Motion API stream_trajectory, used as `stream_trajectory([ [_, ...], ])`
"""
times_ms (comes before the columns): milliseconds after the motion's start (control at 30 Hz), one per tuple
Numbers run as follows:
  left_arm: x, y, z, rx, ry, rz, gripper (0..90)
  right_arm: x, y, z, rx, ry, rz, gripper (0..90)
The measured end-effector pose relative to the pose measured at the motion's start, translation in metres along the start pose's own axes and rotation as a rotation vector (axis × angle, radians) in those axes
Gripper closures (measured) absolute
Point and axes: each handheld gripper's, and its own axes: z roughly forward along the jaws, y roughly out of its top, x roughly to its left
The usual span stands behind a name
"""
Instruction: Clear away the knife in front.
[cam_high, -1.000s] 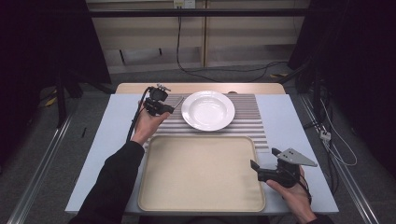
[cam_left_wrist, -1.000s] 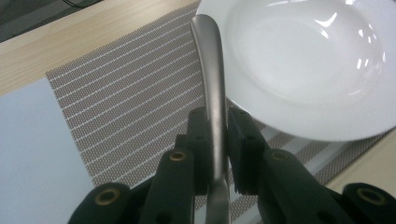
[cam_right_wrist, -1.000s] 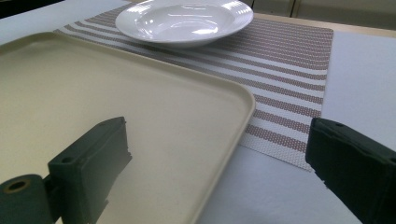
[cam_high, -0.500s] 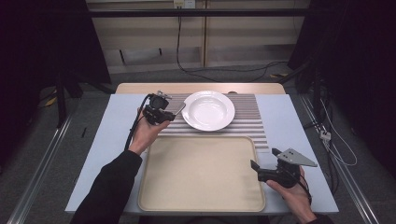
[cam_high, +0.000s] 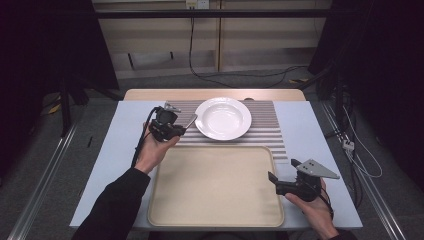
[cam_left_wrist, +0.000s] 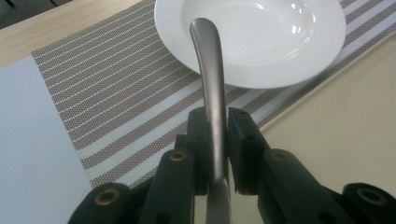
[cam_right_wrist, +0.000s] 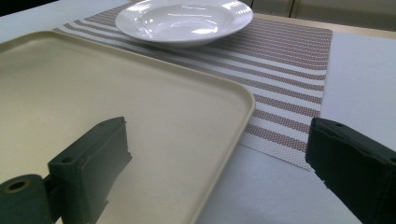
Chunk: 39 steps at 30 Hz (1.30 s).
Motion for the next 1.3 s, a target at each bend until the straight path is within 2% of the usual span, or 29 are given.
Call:
stream_trajectory([
  [67,-0.002,-0.002,-0.003,0.009,-0.004,0.017,79.7,0.0,0.0,0.0,0.0,-0.001,-0.002,6.0],
  [133,-0.005,-0.005,-0.005,0.014,-0.011,0.014,79.7,0.0,0.0,0.0,0.002,-0.002,-0.002,6.0],
  [200,-0.009,-0.007,-0.008,0.01,-0.001,0.012,79.7,0.0,0.0,0.0,0.002,0.0,-0.002,6.1],
  [267,-0.012,-0.009,-0.012,0.008,-0.015,0.006,79.7,0.0,0.0,0.0,0.0,0.002,-0.002,6.0],
  [533,-0.018,-0.021,-0.024,0.005,-0.023,0.012,79.7,0.001,0.0,0.0,-0.001,-0.002,-0.004,6.0],
  [600,-0.02,-0.026,-0.024,0.011,-0.025,0.015,79.7,0.0,0.0,0.0,-0.001,-0.003,-0.005,6.1],
  [633,-0.019,-0.028,-0.024,0.015,-0.04,0.009,79.7,0.0,0.0,0.0,-0.001,-0.003,-0.005,6.1],
  [667,-0.019,-0.03,-0.023,0.012,-0.057,-0.014,79.7,0.0,0.0,0.001,0.0,-0.004,-0.006,6.1],
  [700,-0.018,-0.032,-0.022,0.018,-0.06,-0.013,79.7,0.0,0.0,0.001,0.0,-0.004,-0.006,6.0],
  [767,-0.02,-0.035,-0.021,0.018,-0.046,-0.013,79.7,0.0,0.0,0.0,0.0,-0.005,-0.005,6.0],
  [933,-0.024,-0.042,-0.018,0.044,-0.058,-0.003,79.7,0.0,0.0,0.001,0.0,-0.003,-0.004,6.1],
  [1033,-0.028,-0.047,-0.018,0.052,-0.051,0.005,79.7,0.001,0.0,0.0,0.001,-0.002,-0.003,6.1],
  [1067,-0.029,-0.048,-0.018,0.062,-0.034,0.013,79.7,0.0,0.0,0.001,0.001,-0.002,-0.003,6.1],
  [1100,-0.028,-0.05,-0.018,0.065,-0.06,0.009,79.7,0.001,0.0,0.001,0.002,-0.003,-0.004,6.0],
  [1167,-0.029,-0.055,-0.019,0.067,-0.077,0.003,79.7,0.001,0.0,0.0,0.001,-0.002,-0.003,6.1],
  [1300,-0.03,-0.065,-0.02,0.067,-0.083,-0.008,79.7,0.0,0.0,0.001,0.003,-0.004,-0.002,6.1],
])
